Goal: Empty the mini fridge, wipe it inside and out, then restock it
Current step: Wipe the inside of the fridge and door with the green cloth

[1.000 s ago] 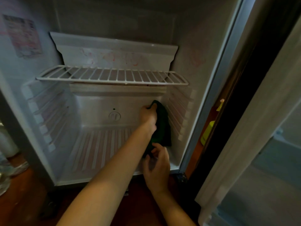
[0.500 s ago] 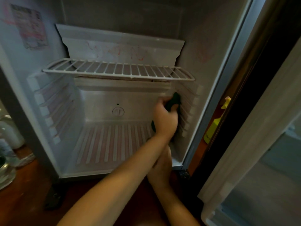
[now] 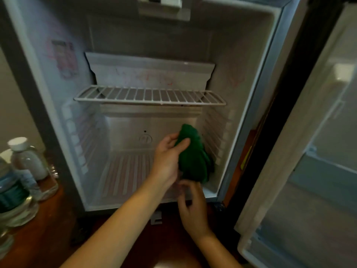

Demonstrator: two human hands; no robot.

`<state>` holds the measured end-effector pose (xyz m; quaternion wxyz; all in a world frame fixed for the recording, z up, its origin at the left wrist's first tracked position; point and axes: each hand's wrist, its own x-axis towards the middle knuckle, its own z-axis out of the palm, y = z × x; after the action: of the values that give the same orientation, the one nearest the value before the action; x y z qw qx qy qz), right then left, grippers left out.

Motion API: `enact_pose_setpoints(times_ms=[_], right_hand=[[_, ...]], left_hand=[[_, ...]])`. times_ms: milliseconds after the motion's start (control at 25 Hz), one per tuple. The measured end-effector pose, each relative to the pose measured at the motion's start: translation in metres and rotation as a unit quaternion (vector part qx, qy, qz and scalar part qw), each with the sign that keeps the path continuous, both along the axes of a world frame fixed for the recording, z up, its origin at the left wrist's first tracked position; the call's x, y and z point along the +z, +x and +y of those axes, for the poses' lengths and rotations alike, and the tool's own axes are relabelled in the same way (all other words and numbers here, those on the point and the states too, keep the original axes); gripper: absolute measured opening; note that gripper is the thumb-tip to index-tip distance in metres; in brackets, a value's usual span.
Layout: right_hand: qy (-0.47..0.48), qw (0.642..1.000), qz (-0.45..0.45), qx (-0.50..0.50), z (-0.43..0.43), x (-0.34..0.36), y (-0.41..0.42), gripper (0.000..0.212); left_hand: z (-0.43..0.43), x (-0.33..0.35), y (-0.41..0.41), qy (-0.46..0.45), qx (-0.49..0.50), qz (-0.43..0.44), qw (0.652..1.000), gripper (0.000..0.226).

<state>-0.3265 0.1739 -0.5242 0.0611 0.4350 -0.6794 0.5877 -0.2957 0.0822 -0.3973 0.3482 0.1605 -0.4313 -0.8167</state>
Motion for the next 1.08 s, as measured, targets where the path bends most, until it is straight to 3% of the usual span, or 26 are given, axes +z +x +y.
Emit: enact_pose_setpoints(times_ms=[120, 200, 280, 320, 360, 440, 560, 680, 800, 840, 880, 920, 1000, 1080], right_hand=[[-0.071, 0.995, 0.058, -0.03, 0.025, 0.034, 0.02, 0.012], [-0.09, 0.995, -0.029, -0.013, 0.023, 0.064, 0.024, 0.032], [-0.002, 0.975, -0.175, 0.135, 0.013, 0.087, 0.018, 0.068], [0.044, 0.947, -0.234, 0.214, 0.007, 0.096, 0.018, 0.069], [0.086, 0.923, -0.269, 0.26, 0.002, 0.103, 0.021, 0.056], [0.117, 0.914, -0.285, 0.264, -0.006, 0.108, 0.027, 0.025], [0.063, 0.914, -0.318, 0.246, -0.011, 0.108, 0.03, 0.012], [0.083, 0.925, -0.298, 0.219, -0.01, 0.105, 0.027, 0.025], [0.185, 0.968, -0.125, 0.115, -0.013, 0.095, 0.024, 0.049], [0.239, 0.959, -0.109, 0.109, -0.015, 0.092, 0.025, 0.063], [0.284, 0.937, -0.151, 0.139, -0.017, 0.09, 0.026, 0.077], [0.296, 0.903, -0.247, 0.188, -0.019, 0.088, 0.029, 0.085], [0.264, 0.833, -0.421, 0.244, -0.02, 0.088, 0.029, 0.086], [0.213, 0.801, -0.502, 0.249, -0.014, 0.084, 0.02, 0.087]], left_hand=[[-0.028, 0.003, 0.035, 0.012, 0.009, 0.025, 1.0, 0.011], [-0.031, 0.006, 0.057, -0.05, -0.047, -0.03, 0.997, 0.014], [-0.025, 0.008, 0.073, -0.118, -0.077, -0.081, 0.987, 0.018], [-0.024, 0.008, 0.078, -0.13, -0.063, -0.089, 0.986, 0.019], [-0.023, 0.008, 0.084, -0.12, -0.036, -0.094, 0.988, 0.02], [-0.024, 0.008, 0.095, -0.072, -0.004, -0.124, 0.99, 0.028], [-0.018, 0.002, 0.119, -0.043, -0.14, -0.238, 0.96, 0.042], [-0.005, -0.003, 0.128, 0.02, -0.18, -0.179, 0.967, 0.031], [0.012, -0.015, 0.12, 0.088, -0.121, -0.123, 0.981, 0.032], [0.018, -0.019, 0.117, 0.093, -0.105, -0.116, 0.983, 0.033], [0.021, -0.023, 0.115, 0.084, -0.094, -0.117, 0.985, 0.035], [0.023, -0.023, 0.115, 0.072, -0.087, -0.121, 0.986, 0.036], [0.021, -0.019, 0.115, 0.045, -0.092, -0.13, 0.986, 0.036], [0.02, -0.013, 0.113, 0.009, -0.142, -0.163, 0.976, 0.033]])
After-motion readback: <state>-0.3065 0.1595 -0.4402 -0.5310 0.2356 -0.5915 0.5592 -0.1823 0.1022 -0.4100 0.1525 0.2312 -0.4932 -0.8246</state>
